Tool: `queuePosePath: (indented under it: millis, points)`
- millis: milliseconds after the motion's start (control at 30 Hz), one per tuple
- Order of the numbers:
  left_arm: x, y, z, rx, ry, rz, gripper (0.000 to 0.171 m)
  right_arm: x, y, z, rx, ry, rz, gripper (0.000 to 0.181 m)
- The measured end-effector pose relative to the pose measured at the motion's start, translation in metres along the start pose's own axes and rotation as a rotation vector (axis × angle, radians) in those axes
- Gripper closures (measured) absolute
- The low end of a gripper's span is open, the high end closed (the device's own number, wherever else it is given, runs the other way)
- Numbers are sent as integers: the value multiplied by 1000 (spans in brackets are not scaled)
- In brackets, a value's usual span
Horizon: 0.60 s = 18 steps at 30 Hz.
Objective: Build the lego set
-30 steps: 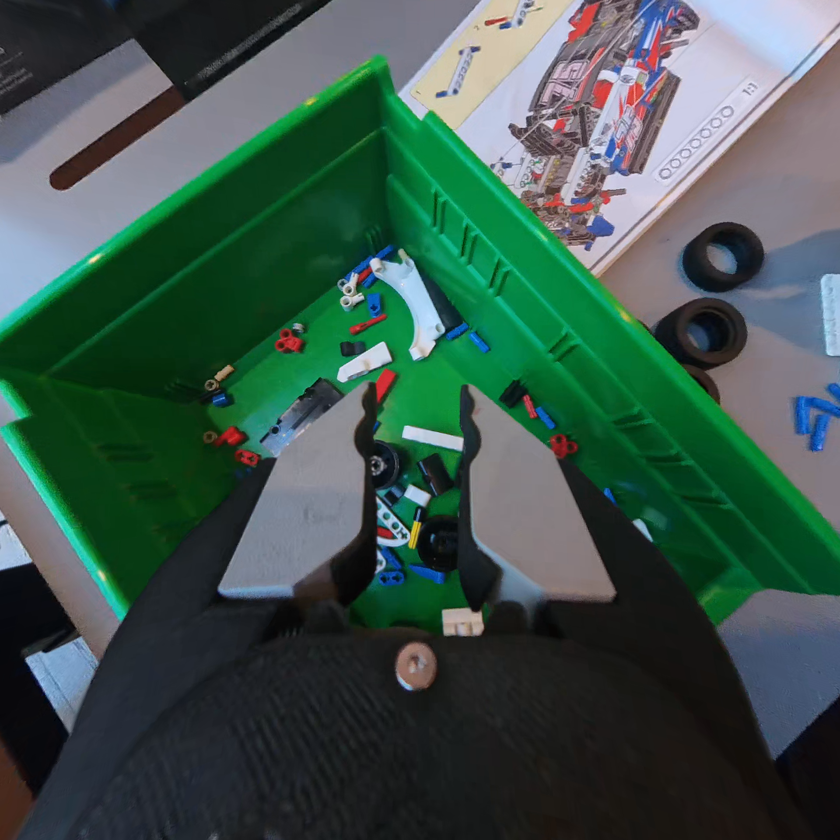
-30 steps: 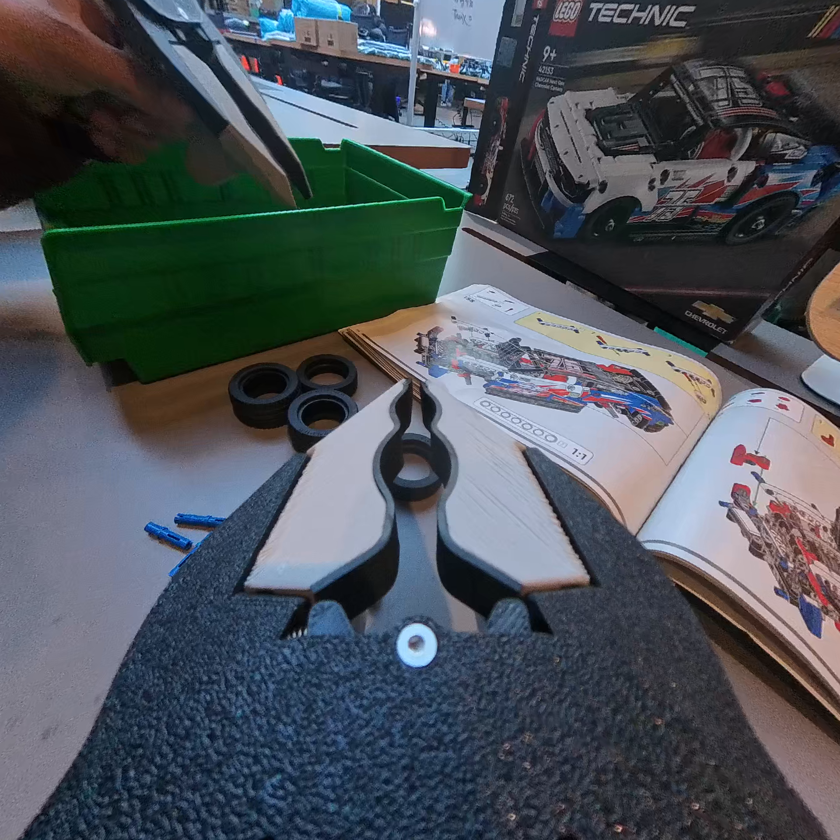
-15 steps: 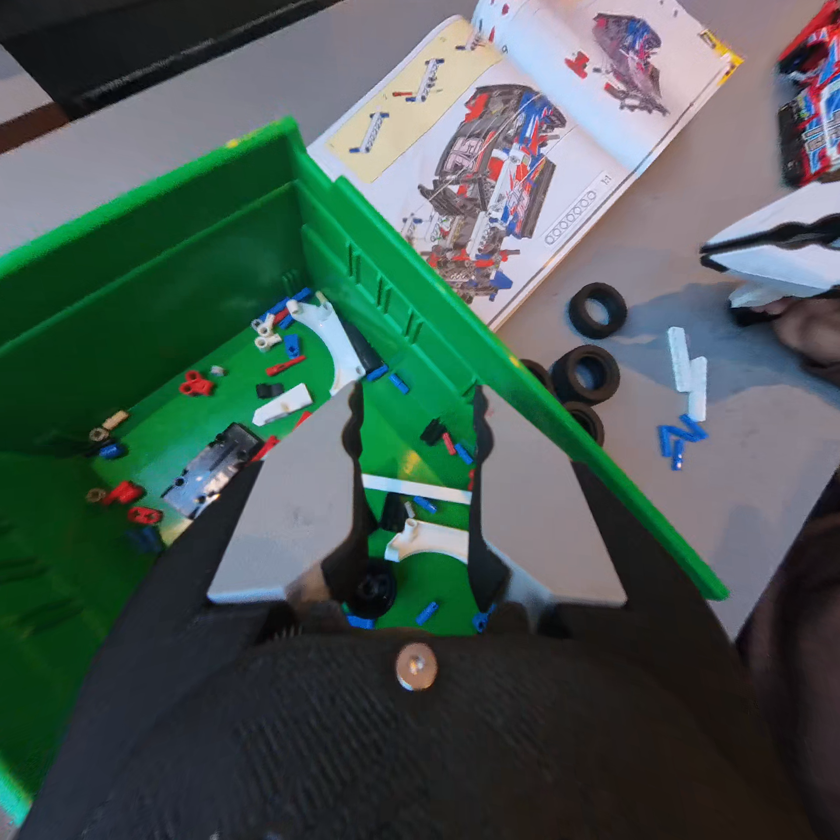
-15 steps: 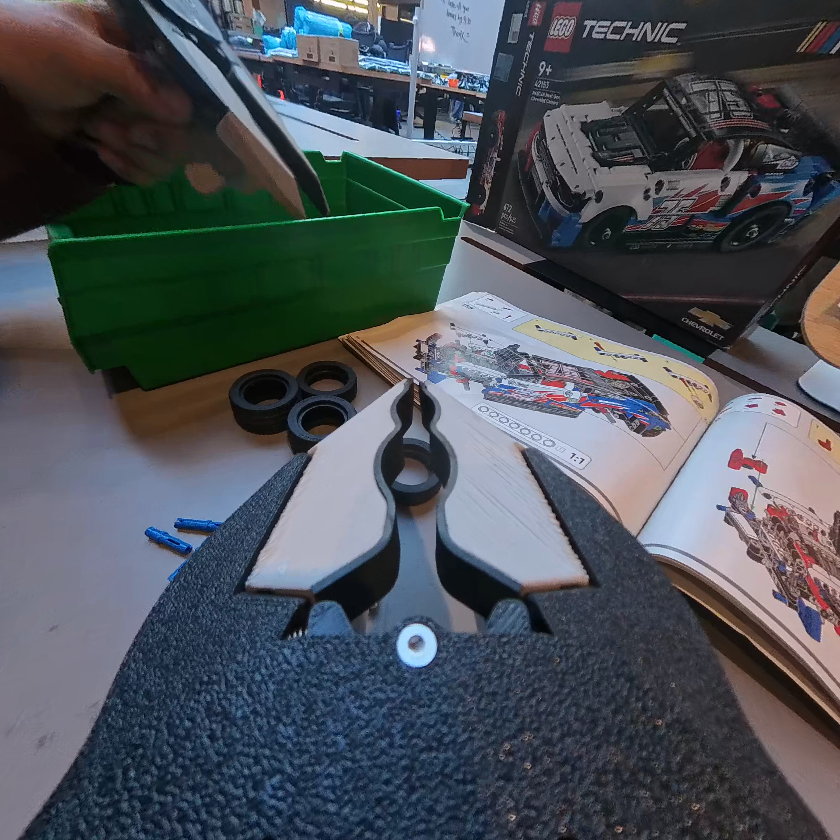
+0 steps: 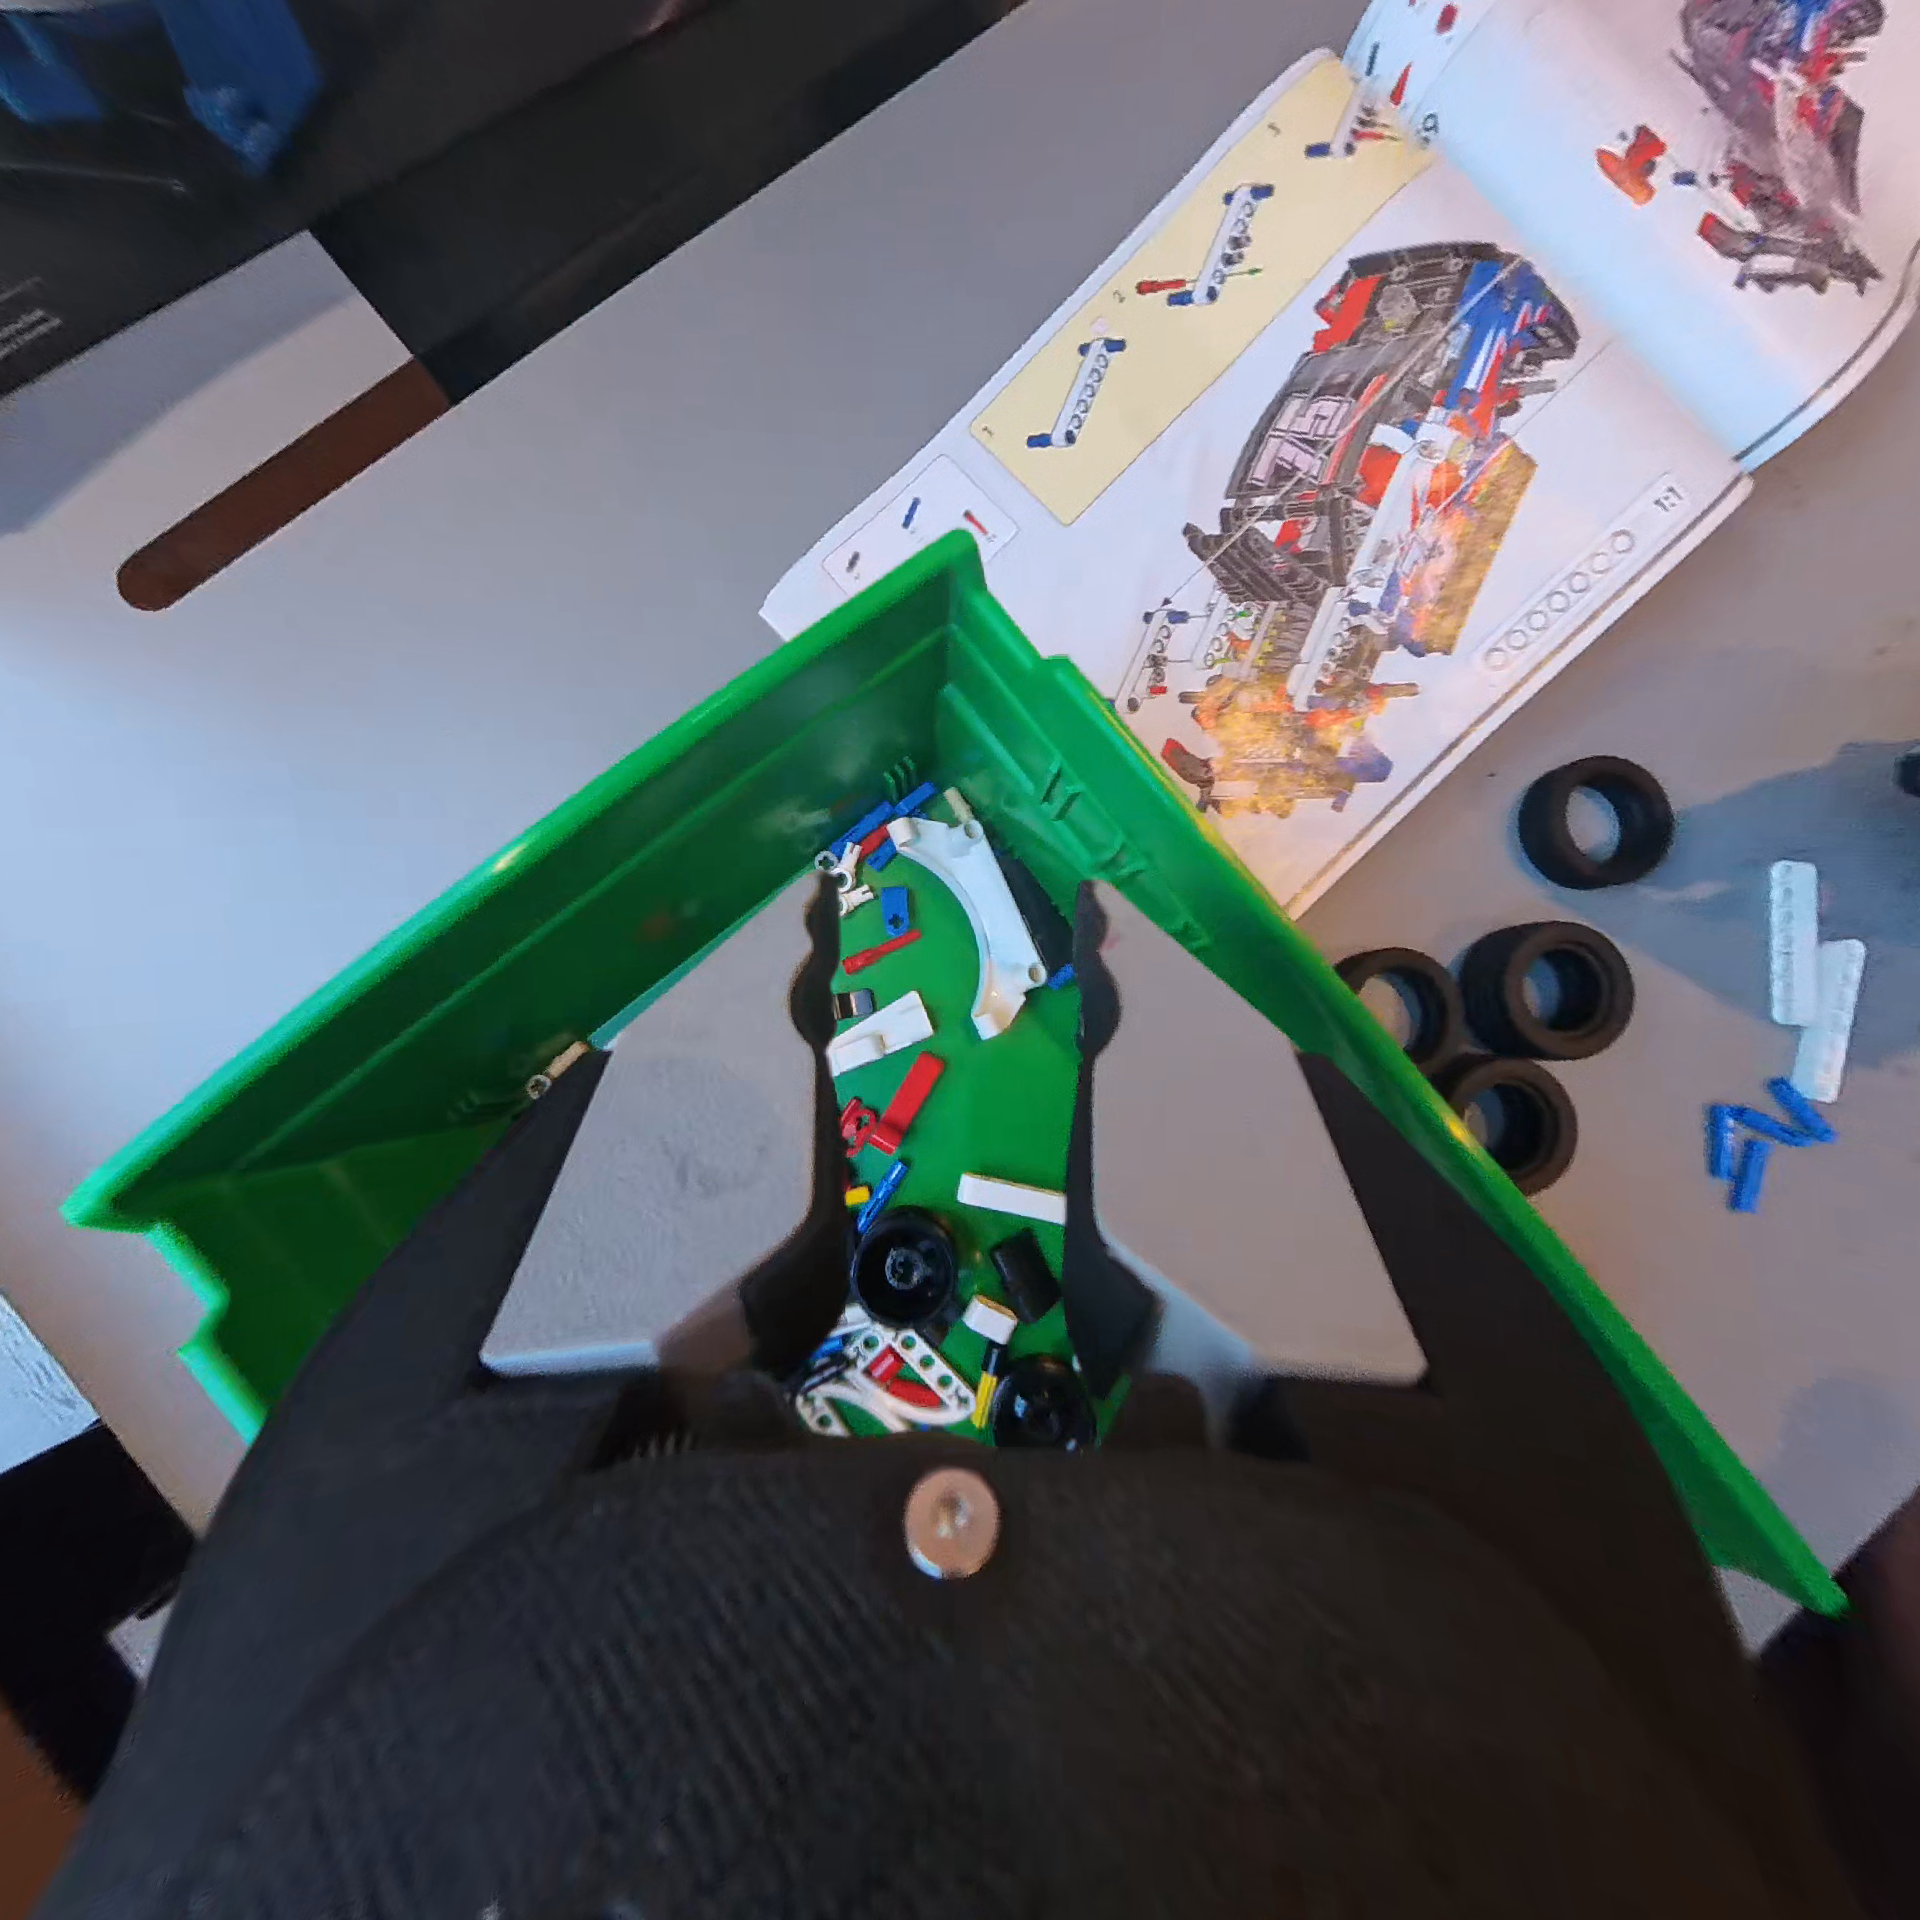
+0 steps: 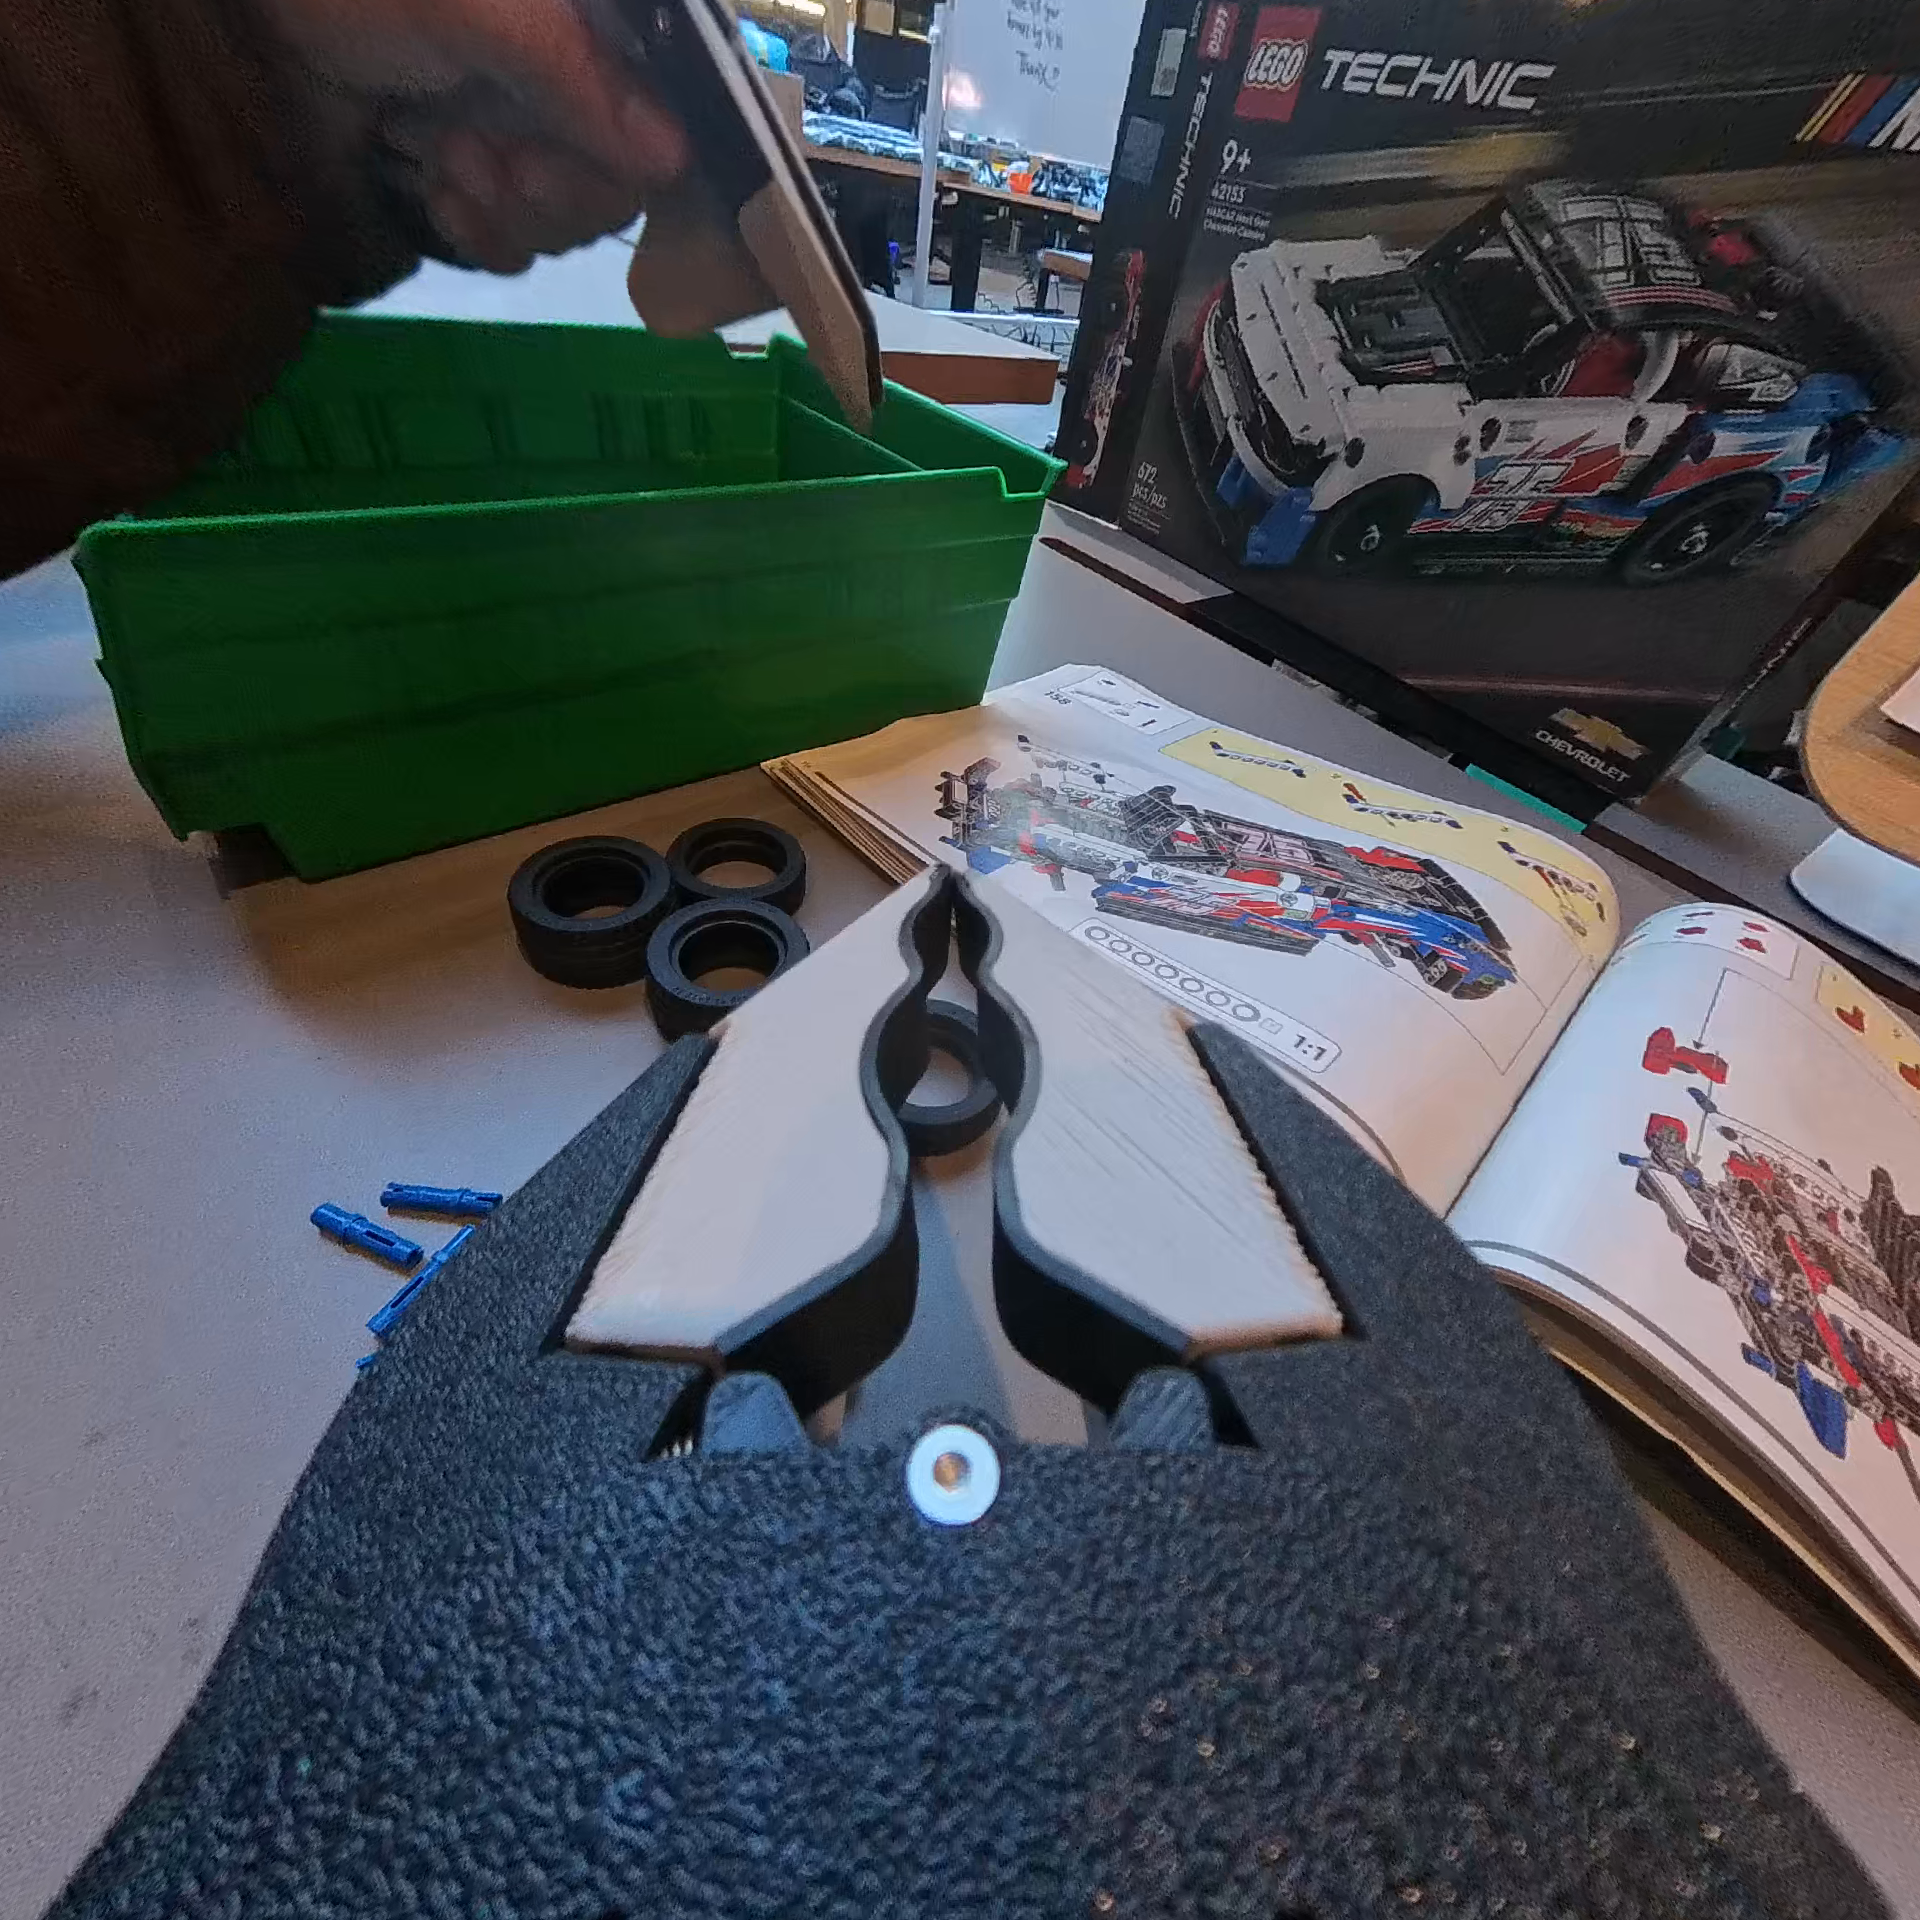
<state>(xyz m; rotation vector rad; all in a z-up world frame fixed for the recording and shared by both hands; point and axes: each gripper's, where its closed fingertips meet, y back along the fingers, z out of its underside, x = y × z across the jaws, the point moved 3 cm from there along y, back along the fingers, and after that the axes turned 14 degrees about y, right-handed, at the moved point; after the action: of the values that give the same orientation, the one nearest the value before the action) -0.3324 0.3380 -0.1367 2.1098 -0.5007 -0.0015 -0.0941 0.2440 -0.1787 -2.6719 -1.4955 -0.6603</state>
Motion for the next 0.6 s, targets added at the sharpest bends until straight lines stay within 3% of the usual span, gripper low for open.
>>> queuePosePath:
  millis: [200, 267, 333, 400, 600]
  points:
    - [-14, 0, -4, 33, 16, -71, 130, 4, -5, 2, -23, 1, 18, 181]
    - [-17, -11, -1, 9, 35, -60, 141, 4, -5, 3, -26, 3, 23, 181]
    - [-30, -14, -5, -9, 93, -145, 142, 4, -6, 3, -31, 8, 23, 181]
    - [-24, -11, -14, 52, 104, -107, 152, 3, -6, 3, -33, 13, 23, 181]
    - [-30, 14, -8, 65, 55, -186, 149, 3, -5, 2, -19, 10, 19, 181]
